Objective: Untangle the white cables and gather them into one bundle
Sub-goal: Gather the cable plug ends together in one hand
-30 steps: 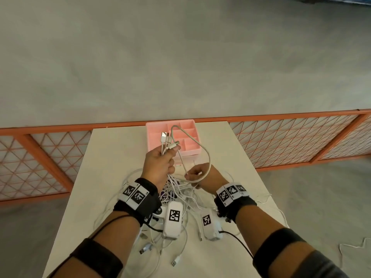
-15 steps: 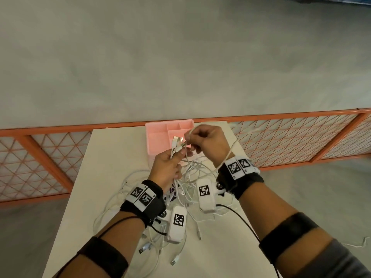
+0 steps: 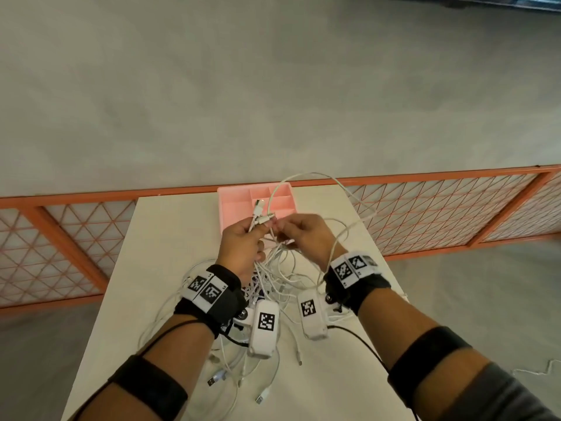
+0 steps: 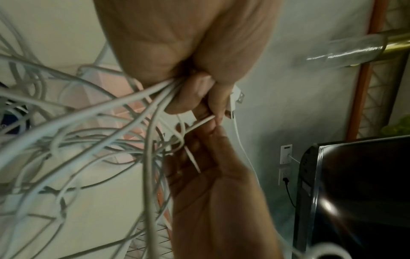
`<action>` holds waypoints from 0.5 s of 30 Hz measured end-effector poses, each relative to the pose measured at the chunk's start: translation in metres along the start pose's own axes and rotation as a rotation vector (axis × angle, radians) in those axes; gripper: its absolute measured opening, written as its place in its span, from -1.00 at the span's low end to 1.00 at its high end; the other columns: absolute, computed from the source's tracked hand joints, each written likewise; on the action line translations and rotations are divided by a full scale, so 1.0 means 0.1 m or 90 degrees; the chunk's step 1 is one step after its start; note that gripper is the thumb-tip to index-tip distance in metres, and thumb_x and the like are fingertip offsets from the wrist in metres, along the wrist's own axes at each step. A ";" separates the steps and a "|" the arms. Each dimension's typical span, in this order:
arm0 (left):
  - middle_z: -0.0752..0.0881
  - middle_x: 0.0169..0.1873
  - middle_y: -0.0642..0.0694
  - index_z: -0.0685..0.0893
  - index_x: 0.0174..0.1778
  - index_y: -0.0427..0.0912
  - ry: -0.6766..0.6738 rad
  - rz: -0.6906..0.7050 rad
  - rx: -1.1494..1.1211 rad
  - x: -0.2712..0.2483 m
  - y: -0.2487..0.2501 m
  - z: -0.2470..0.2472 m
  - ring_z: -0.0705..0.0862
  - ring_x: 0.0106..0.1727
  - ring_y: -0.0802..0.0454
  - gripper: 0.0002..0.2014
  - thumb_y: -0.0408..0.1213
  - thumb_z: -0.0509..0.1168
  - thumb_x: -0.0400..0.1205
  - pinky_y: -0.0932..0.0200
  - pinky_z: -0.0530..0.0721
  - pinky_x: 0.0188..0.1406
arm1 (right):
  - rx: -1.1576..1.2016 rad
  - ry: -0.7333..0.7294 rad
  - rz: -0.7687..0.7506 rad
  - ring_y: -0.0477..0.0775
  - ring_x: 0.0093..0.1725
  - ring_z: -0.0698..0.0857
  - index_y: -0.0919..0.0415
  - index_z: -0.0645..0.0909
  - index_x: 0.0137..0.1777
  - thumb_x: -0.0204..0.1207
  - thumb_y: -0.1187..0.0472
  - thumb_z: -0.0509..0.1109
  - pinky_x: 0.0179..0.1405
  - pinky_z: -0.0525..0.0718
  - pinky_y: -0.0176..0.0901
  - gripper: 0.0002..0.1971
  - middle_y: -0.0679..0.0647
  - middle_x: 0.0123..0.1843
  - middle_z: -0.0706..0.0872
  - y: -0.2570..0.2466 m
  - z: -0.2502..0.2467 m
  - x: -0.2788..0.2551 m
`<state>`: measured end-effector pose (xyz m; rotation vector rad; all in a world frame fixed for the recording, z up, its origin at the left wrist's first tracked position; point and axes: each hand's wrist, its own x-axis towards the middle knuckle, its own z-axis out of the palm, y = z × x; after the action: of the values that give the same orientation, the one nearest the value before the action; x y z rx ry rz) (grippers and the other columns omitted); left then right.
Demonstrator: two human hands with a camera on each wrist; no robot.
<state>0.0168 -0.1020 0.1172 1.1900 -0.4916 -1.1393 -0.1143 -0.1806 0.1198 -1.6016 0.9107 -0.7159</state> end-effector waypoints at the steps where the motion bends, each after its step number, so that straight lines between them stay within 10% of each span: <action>1: 0.74 -0.19 -0.14 0.78 0.09 -0.27 0.005 0.002 -0.009 0.00 0.03 -0.01 0.26 -0.56 0.16 -0.86 -0.38 0.43 0.63 0.33 0.26 -0.67 | -0.035 -0.023 0.007 -0.01 -0.18 0.73 0.17 0.78 -0.02 0.60 0.12 0.46 -0.06 0.72 -0.03 -0.86 0.10 -0.18 0.82 0.07 0.03 -0.02; 5: 0.84 -0.13 -0.13 0.79 0.08 -0.23 0.019 0.018 -0.012 0.00 0.10 -0.06 0.25 -0.56 0.15 -0.88 -0.38 0.40 0.66 0.34 0.28 -0.67 | -0.177 -0.054 -0.017 -0.13 -0.15 0.69 0.08 0.71 -0.06 0.46 0.17 0.59 0.02 0.64 -0.28 -0.87 -0.12 -0.20 0.73 0.18 0.06 -0.08; 10: 0.84 -0.06 -0.15 0.79 0.05 -0.20 0.044 0.028 -0.019 -0.04 0.13 -0.10 0.23 -0.53 0.13 -0.90 -0.36 0.40 0.67 0.33 0.28 -0.64 | -0.395 0.005 -0.110 0.18 -0.04 0.68 0.25 0.73 0.02 0.47 0.45 0.40 0.08 0.66 0.05 -0.81 0.16 -0.03 0.68 0.43 0.03 -0.01; 15: 0.83 -0.08 -0.15 0.78 0.08 -0.22 0.062 0.057 -0.078 -0.04 0.32 -0.20 0.25 -0.53 0.15 -0.88 -0.33 0.37 0.69 0.35 0.28 -0.64 | -0.465 0.009 0.065 0.15 0.08 0.71 0.10 0.71 0.25 0.55 0.35 0.37 0.06 0.63 -0.14 -0.69 0.12 0.13 0.70 0.77 -0.16 -0.09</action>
<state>0.0447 -0.0911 0.1399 1.1010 -0.3917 -1.0156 -0.1466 -0.1884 0.0476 -2.1567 1.3496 -0.3263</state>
